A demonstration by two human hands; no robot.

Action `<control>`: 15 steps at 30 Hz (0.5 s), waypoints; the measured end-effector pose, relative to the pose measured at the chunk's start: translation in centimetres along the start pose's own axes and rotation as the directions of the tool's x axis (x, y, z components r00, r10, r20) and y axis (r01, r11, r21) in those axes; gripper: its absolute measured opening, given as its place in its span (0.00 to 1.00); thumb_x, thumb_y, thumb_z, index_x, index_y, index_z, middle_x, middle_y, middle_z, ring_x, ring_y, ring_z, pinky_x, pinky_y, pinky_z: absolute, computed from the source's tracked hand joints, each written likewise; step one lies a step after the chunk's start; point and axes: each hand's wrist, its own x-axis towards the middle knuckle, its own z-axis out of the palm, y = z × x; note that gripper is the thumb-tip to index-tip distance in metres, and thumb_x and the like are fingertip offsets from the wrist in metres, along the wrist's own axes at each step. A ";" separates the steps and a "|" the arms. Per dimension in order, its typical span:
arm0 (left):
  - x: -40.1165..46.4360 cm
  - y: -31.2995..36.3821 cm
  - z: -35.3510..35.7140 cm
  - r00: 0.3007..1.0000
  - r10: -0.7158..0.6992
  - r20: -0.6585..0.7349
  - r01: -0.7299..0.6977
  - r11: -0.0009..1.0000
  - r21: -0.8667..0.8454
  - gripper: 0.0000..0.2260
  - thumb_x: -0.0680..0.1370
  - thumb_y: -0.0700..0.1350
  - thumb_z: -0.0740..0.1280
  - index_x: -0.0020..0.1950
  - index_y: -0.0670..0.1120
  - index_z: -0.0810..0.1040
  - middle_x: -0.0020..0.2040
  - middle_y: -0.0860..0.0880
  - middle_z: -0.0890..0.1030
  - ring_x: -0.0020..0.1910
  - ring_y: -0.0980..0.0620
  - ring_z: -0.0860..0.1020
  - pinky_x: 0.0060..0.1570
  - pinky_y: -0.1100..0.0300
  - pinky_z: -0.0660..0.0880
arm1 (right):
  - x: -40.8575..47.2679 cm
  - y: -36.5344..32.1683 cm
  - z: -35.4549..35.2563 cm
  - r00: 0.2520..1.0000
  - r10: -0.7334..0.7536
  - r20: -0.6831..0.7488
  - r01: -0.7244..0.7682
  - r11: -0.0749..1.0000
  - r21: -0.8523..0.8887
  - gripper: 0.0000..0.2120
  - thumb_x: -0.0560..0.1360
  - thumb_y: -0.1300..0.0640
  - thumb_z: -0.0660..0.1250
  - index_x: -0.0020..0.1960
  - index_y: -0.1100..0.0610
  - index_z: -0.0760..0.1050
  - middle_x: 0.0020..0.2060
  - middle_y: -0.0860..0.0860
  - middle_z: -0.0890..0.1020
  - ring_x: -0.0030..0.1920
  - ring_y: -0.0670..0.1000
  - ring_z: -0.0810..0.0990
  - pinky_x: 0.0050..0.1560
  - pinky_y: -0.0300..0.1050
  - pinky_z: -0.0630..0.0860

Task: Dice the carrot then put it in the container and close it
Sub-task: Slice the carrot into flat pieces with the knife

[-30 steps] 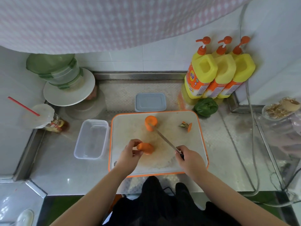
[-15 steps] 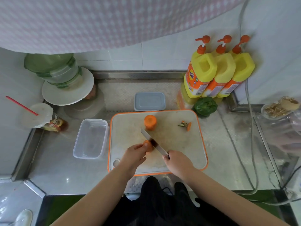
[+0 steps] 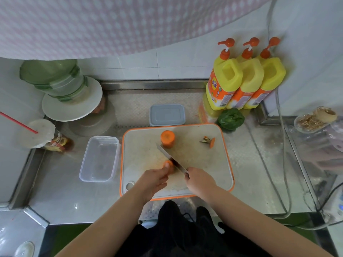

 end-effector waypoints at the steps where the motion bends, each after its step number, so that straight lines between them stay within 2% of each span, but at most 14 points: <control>1: 0.1 0.1 -0.1 1.000 0.016 -0.016 -0.015 0.998 0.067 0.28 0.70 0.59 0.72 0.61 0.40 0.76 0.61 0.45 0.78 0.63 0.48 0.75 0.66 0.52 0.72 | -0.1 0.0 0.1 1.000 -0.002 0.001 0.002 1.000 0.006 0.14 0.82 0.53 0.52 0.55 0.59 0.73 0.51 0.56 0.80 0.53 0.56 0.78 0.47 0.45 0.72; 3: 0.3 0.3 -0.3 0.996 0.084 -0.041 -0.076 0.984 0.160 0.35 0.71 0.58 0.74 0.72 0.41 0.69 0.66 0.46 0.74 0.64 0.48 0.74 0.61 0.54 0.73 | -0.2 -0.1 0.2 1.000 -0.005 0.002 0.005 1.000 0.011 0.14 0.82 0.52 0.53 0.53 0.59 0.73 0.50 0.56 0.80 0.51 0.57 0.78 0.46 0.46 0.72; 5: 0.6 0.6 -0.5 0.988 0.142 -0.057 -0.124 0.961 0.246 0.33 0.74 0.54 0.73 0.74 0.43 0.67 0.68 0.48 0.73 0.64 0.49 0.73 0.58 0.56 0.72 | -0.2 -0.2 0.1 1.000 -0.014 0.008 0.014 1.000 -0.005 0.14 0.82 0.52 0.53 0.53 0.59 0.73 0.49 0.56 0.80 0.51 0.57 0.78 0.45 0.46 0.71; 7: 0.5 0.7 -0.4 0.988 0.144 -0.064 -0.121 0.954 0.275 0.26 0.75 0.53 0.73 0.69 0.44 0.73 0.62 0.49 0.77 0.60 0.51 0.76 0.55 0.57 0.74 | -0.1 -0.2 0.0 1.000 -0.018 0.018 0.019 0.999 -0.026 0.15 0.82 0.52 0.52 0.54 0.59 0.73 0.50 0.56 0.79 0.51 0.57 0.78 0.45 0.45 0.70; 9: 0.1 0.6 0.1 0.989 0.119 -0.087 -0.096 0.968 0.232 0.15 0.75 0.51 0.73 0.57 0.44 0.78 0.54 0.50 0.80 0.55 0.54 0.77 0.53 0.58 0.75 | 0.0 -0.4 -0.2 1.000 -0.018 0.017 0.019 0.999 -0.039 0.15 0.82 0.51 0.52 0.55 0.58 0.73 0.50 0.56 0.80 0.52 0.56 0.78 0.46 0.46 0.71; 11: -0.4 0.4 0.5 0.990 0.103 -0.098 -0.084 0.980 0.182 0.08 0.76 0.49 0.72 0.49 0.47 0.77 0.51 0.50 0.79 0.53 0.55 0.77 0.52 0.58 0.75 | 0.0 -0.7 -0.2 1.000 -0.006 0.004 0.006 0.999 -0.039 0.15 0.82 0.51 0.52 0.55 0.57 0.73 0.50 0.55 0.80 0.52 0.56 0.78 0.48 0.47 0.73; 14: -0.3 0.0 0.6 0.995 0.071 -0.071 -0.067 0.996 0.051 0.08 0.77 0.48 0.71 0.50 0.45 0.77 0.54 0.48 0.79 0.56 0.52 0.76 0.56 0.56 0.75 | -0.3 -0.9 0.0 1.000 0.017 -0.023 -0.017 1.000 -0.022 0.15 0.82 0.51 0.52 0.56 0.57 0.74 0.50 0.54 0.80 0.52 0.55 0.79 0.48 0.47 0.73; 15: -0.3 0.0 0.7 0.997 0.051 -0.057 -0.051 0.999 0.000 0.08 0.78 0.47 0.71 0.50 0.44 0.77 0.53 0.48 0.78 0.54 0.52 0.76 0.59 0.55 0.75 | -0.3 -0.9 0.0 1.000 0.016 -0.022 -0.016 1.000 -0.017 0.15 0.82 0.51 0.52 0.56 0.57 0.74 0.51 0.54 0.80 0.53 0.55 0.79 0.48 0.46 0.73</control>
